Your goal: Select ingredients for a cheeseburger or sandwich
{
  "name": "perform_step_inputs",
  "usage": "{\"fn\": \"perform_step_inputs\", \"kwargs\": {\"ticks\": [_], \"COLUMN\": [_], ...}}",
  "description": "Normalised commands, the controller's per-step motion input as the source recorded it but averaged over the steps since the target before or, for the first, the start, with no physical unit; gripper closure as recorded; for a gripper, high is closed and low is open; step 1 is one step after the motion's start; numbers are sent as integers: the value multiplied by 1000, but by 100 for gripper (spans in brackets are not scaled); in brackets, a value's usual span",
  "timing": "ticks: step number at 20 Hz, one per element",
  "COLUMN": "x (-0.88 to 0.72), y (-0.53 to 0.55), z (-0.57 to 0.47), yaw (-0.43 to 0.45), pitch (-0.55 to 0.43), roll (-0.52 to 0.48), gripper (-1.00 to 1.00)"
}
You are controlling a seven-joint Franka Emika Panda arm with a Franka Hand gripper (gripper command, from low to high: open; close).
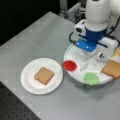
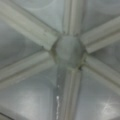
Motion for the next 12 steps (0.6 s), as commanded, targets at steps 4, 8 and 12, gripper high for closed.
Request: {"fn": "perform_step_inputs", "kwargs": {"ticks": [4, 8, 12], "x": [-80, -83, -66], "y": [-25, -4, 33], "z": [-160, -126, -129], "yaw": [-40, -30, -37], "pitch": [-159, -130, -119], "roll": [13, 16, 26], "gripper": [-100, -100, -100]}}
